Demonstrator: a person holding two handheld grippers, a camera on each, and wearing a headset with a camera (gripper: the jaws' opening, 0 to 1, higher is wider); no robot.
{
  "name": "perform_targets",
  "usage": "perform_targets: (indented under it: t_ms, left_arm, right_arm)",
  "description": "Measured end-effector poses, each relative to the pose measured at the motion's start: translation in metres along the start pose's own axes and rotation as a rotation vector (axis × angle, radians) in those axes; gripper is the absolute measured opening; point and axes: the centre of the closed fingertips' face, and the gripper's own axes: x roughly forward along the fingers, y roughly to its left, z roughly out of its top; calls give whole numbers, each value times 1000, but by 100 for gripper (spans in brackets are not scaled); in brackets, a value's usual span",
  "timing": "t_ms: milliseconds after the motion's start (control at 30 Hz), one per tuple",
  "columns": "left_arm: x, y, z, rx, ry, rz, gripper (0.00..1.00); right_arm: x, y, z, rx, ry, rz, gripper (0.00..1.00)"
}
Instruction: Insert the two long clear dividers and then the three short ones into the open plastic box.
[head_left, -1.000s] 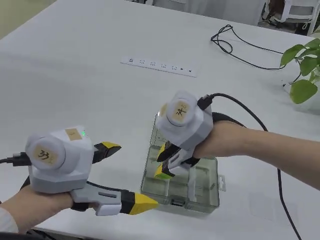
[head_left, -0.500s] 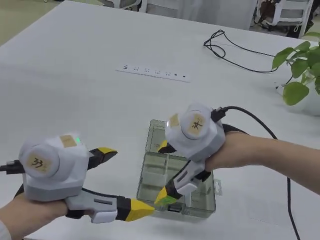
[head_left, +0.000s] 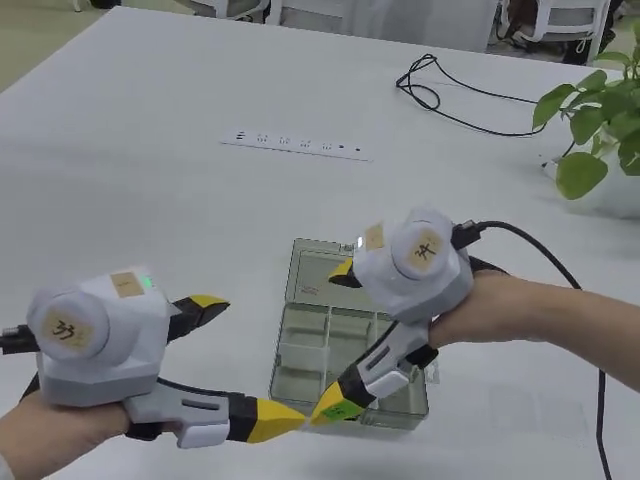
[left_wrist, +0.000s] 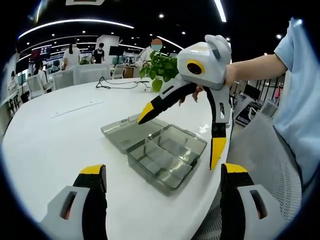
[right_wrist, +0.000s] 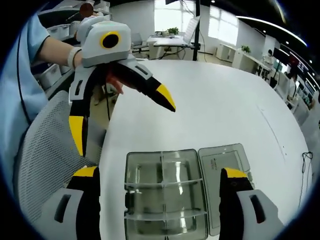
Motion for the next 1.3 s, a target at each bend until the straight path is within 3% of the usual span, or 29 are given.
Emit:
perform_targets:
  t_ms: [167,500,700,1100,1300]
  left_arm:
    - [0,-1,9,-23,-27,6,97]
    - [7,-4,10,-2,-10,-2,97]
    - [9,-6,8,8,4,-7,96]
    - [11,-11,11,20,11,-11,96]
    - [8,-10,10,21,15,-5,96]
  right_arm:
    - [-14,-7,5,108,-98,-39,100]
    - [-50,-17,-32,158,-108,-119,100]
    - [-73,-19,-67,208,-77,-163,100]
    - [-97,-17,-107,267,-52,-204,100]
    - [-105,-14,-135,266,7,-216,100]
